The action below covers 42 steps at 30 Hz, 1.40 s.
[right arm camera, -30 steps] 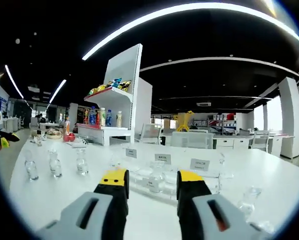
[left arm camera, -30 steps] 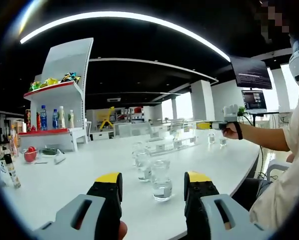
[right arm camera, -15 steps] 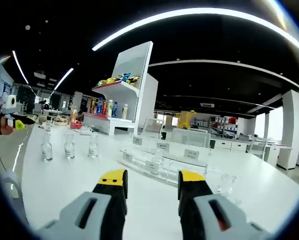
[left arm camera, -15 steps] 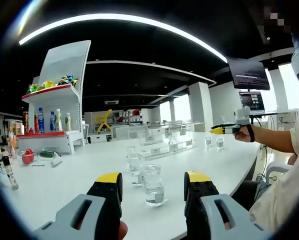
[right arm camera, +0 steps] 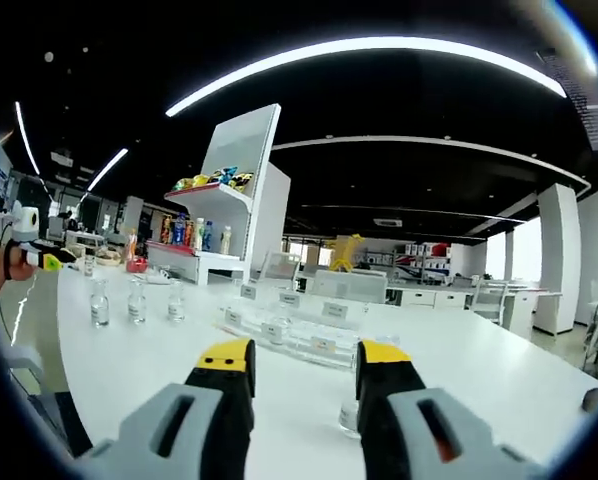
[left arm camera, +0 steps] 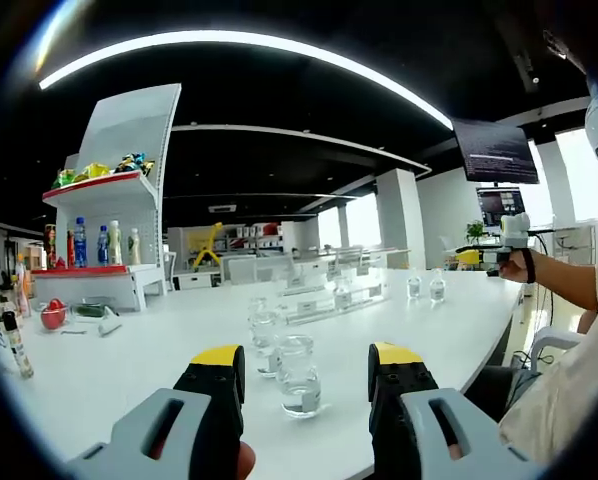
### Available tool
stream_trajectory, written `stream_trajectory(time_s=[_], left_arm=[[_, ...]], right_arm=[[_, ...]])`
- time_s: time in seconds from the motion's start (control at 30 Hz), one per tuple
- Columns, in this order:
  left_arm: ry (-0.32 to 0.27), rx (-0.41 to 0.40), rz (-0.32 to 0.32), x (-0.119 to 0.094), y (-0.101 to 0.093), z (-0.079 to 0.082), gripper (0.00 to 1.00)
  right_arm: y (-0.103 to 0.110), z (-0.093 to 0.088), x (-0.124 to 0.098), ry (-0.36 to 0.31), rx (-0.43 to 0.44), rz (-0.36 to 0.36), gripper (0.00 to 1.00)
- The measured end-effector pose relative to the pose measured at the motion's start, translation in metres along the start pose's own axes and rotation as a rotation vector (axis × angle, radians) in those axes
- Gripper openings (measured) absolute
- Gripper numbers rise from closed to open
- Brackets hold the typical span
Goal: Identify the label on the chemical reagent bottle, grasp the chemical reagent bottle, and place it in the designated position on the reagent rack
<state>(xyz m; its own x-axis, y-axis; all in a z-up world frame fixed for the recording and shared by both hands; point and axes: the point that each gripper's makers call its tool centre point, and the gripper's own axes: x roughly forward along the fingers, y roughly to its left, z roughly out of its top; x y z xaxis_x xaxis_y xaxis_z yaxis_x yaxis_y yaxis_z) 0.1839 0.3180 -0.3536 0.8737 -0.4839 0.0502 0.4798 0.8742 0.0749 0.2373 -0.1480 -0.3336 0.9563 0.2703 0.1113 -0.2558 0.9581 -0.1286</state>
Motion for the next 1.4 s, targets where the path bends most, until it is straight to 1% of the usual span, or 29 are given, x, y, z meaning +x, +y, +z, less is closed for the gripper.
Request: stream_trajectory(time_s=[0.13,0.27,0.37,0.63,0.87,1.1,1.3,1.4], left_arm=[[-0.006,0.006,0.003,-0.003,0.000,0.004,0.49],[-0.011,0.016,0.006,-0.005,-0.001,0.007,0.49],[-0.028,0.006,0.005,-0.008,-0.002,0.011,0.49],[-0.046,0.008,0.003,-0.014,-0.008,0.015,0.49],[-0.048,0.010,0.006,-0.018,-0.011,0.015,0.49],[-0.046,0.013,0.008,-0.017,-0.010,0.015,0.49],[-0.010,0.019,0.023,-0.012,-0.005,0.005,0.49],[-0.010,0.012,0.019,-0.011,-0.005,0.004,0.50]], right_arm=[[-0.006,-0.003,-0.016,-0.001,0.006,-0.015,0.41],[-0.011,-0.012,-0.029,0.027,-0.010,-0.022,0.41],[-0.014,-0.018,-0.039,0.038,0.012,-0.026,0.41],[-0.021,-0.023,-0.056,0.032,0.020,-0.054,0.42],[-0.027,-0.019,-0.071,0.012,0.036,-0.082,0.41],[-0.034,-0.025,-0.076,0.023,0.050,-0.101,0.41],[-0.036,-0.033,-0.073,0.036,0.071,-0.111,0.41],[-0.037,-0.038,-0.071,0.048,0.071,-0.114,0.41]])
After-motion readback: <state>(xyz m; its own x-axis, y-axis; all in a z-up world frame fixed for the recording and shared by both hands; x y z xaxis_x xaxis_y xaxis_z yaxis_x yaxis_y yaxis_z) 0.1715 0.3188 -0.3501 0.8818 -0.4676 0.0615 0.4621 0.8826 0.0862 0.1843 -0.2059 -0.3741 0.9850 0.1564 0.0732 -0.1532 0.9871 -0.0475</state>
